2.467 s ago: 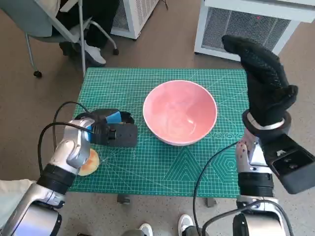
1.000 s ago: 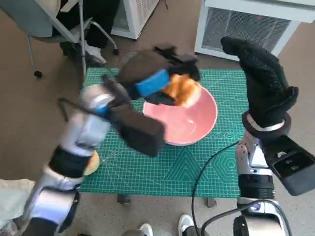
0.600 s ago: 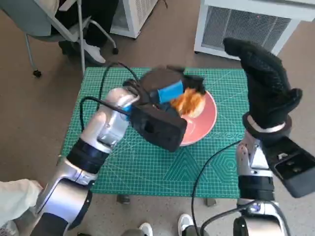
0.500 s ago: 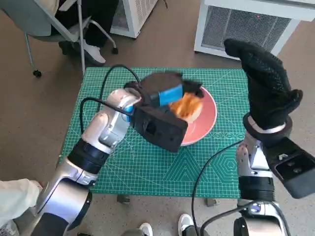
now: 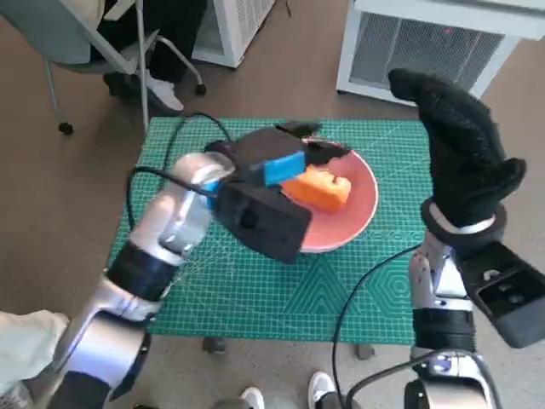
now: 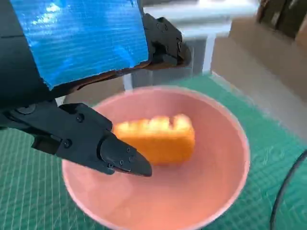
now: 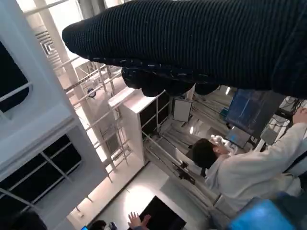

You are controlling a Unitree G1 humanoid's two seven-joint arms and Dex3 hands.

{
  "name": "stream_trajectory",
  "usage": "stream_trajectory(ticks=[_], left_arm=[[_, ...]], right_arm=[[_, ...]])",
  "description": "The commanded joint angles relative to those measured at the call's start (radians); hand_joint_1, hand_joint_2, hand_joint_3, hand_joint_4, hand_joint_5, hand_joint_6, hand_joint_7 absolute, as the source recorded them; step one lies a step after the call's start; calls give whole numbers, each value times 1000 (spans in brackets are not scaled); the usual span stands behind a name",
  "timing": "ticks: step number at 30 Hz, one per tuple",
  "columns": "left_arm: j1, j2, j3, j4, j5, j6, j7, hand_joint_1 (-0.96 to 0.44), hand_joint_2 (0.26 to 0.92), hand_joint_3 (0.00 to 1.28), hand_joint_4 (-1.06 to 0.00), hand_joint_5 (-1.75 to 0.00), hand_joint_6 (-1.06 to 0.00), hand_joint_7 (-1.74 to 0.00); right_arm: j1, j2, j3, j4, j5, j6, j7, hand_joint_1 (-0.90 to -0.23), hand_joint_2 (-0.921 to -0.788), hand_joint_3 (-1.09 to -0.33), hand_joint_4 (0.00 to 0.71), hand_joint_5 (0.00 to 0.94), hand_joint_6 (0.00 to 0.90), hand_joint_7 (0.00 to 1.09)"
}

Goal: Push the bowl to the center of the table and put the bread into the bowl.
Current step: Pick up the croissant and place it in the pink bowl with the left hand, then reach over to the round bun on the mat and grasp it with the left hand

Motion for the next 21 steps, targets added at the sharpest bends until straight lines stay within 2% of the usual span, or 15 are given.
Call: stream_trajectory(ticks=[1,2,4,7,15,21], left_arm=[[84,107,93,-152,-69,-47,-11,-222,786,0,1,1,-179,0],[112,133,119,-192,-89,-53,-18,-220,785,0,1,1,-178,0],[165,180,165,-252,-123,-63,-29,-218,782,0,1,1,-176,0],[245,243,231,-322,-168,-62,-44,-236,785,2,1,1,-171,-1],[490,415,422,-487,-278,-9,-116,-223,794,5,1,1,-189,-12],[662,491,534,-525,-315,-44,-120,-229,795,4,-3,-1,-222,-26]], right_arm=[[31,9,4,-9,-15,10,-15,-615,-921,-803,136,197,-1,643],[32,9,3,-8,-16,9,-17,-618,-921,-801,87,294,-1,644],[33,10,4,-8,-18,8,-20,-622,-921,-800,44,379,-1,645],[35,11,6,-13,-19,9,-25,-624,-921,-800,14,441,-1,647],[41,18,14,-30,-21,11,-35,-622,-921,-797,0,468,-1,648],[40,19,17,-29,-23,2,-36,-616,-921,-791,-1,472,-1,651]])
